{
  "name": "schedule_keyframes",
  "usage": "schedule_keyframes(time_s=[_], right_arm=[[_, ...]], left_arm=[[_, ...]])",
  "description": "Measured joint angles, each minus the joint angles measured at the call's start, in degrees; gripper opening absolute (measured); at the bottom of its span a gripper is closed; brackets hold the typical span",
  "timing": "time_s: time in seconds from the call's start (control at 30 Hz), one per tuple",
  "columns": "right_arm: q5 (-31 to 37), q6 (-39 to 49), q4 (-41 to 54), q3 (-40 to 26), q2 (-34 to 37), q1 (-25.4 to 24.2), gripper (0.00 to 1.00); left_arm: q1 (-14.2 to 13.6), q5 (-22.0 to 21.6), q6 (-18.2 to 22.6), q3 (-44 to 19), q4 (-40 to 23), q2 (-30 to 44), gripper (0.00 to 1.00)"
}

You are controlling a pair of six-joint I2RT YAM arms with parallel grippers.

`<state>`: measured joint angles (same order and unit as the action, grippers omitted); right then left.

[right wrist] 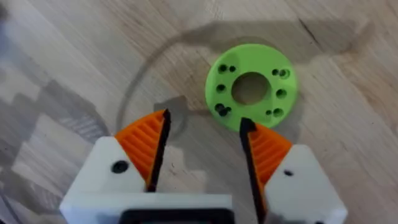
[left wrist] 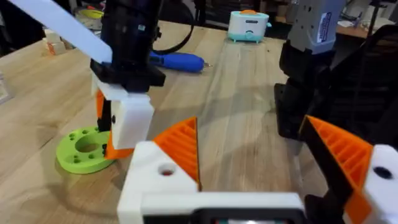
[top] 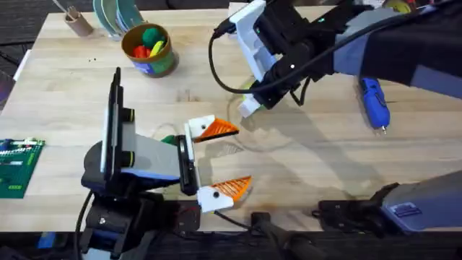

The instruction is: Pick up the gripper from the table and insert it into the empty holder that is missing its gripper. Then pick up a screw, insert it into the mounting hole, and use the screwdriver to tighten it. Finally, clean up the table by picking up the vegetable and placing it into the bucket.

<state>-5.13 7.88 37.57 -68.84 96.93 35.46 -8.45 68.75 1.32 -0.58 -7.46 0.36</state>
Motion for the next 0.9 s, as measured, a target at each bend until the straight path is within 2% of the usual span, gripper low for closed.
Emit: schedule_keyframes(time_s=[0.07,0.63,0.9], right_arm=[[0.02,-0.19,-0.30,0.00,0.72,0.00,0.709],[4.46,-0.57,-1.82,0.02,2.73,0.02,0.628],[4.71,-0.62,-2.07,0.02,4.08,0.11,0.526]], left_arm=[[0.00,0.00,0.00,0.00,0.00,0.00,0.992],[0.00,0.00,0.00,0.00,0.00,0.00,0.993],[0.00,0.00,0.00,0.00,0.00,0.00,0.992]])
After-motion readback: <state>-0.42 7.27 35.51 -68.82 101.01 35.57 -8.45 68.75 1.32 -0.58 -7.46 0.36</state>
